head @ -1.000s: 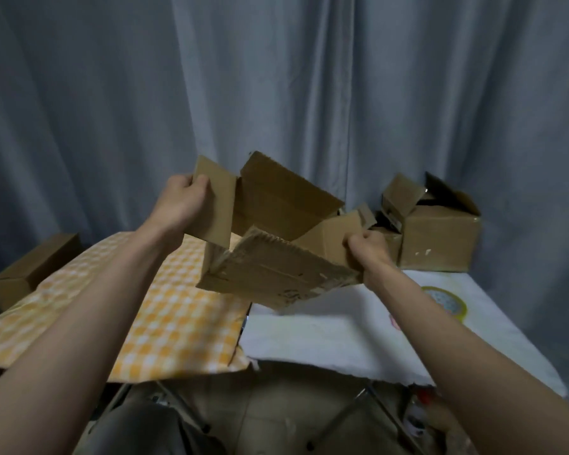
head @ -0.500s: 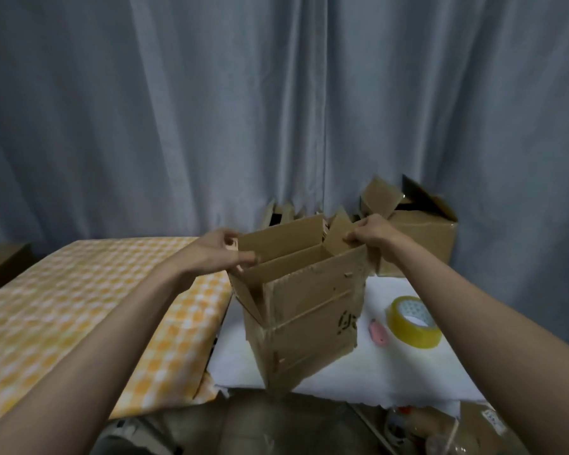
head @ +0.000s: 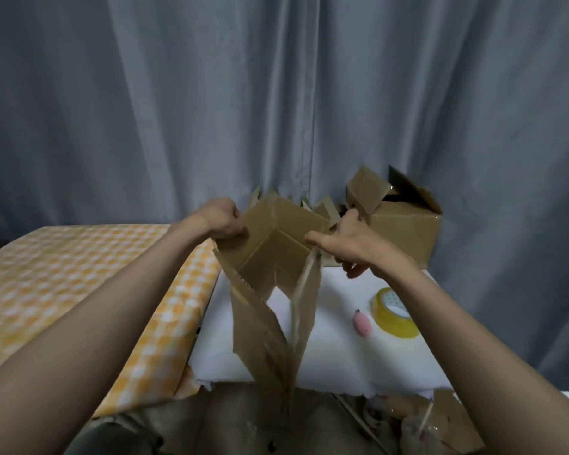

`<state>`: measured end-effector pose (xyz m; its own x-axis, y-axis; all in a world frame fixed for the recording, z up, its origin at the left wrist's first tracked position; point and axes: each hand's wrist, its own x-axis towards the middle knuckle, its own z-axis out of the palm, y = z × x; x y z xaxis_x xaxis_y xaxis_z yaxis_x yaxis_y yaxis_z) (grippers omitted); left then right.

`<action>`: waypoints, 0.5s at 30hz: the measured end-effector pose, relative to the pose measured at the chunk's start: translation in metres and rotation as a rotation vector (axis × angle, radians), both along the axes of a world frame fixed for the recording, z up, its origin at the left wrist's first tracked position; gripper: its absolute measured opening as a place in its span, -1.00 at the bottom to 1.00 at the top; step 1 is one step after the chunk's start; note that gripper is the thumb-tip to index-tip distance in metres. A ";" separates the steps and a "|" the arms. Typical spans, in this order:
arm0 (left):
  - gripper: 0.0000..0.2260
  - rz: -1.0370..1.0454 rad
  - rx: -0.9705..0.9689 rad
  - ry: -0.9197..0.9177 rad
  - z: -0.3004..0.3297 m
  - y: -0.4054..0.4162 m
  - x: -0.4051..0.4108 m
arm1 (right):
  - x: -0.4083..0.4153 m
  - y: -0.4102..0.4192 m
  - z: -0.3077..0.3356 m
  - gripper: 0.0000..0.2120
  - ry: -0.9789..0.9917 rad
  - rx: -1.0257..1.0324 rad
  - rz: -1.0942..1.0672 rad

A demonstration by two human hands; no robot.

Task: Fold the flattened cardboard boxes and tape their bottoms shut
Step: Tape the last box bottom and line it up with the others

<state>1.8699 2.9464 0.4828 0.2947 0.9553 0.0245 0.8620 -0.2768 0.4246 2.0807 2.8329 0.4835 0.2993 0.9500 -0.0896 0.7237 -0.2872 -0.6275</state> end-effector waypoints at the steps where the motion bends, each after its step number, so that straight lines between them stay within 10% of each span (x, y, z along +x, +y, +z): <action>1: -0.84 0.017 0.005 -0.043 -0.003 -0.003 0.000 | -0.001 -0.003 -0.003 -0.30 0.099 -0.017 0.021; 5: -0.82 0.047 -0.007 -0.205 -0.016 -0.013 0.005 | 0.001 -0.005 -0.001 -0.86 0.214 0.084 0.027; 15: -0.82 0.085 -0.003 -0.212 -0.021 -0.016 0.020 | 0.032 0.025 -0.016 -0.72 -0.034 0.224 -0.137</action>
<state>1.8895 2.9304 0.4620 0.2020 0.9766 0.0743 0.7736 -0.2056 0.5994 2.1126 2.8577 0.4675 0.4254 0.8954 0.1311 0.7097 -0.2402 -0.6623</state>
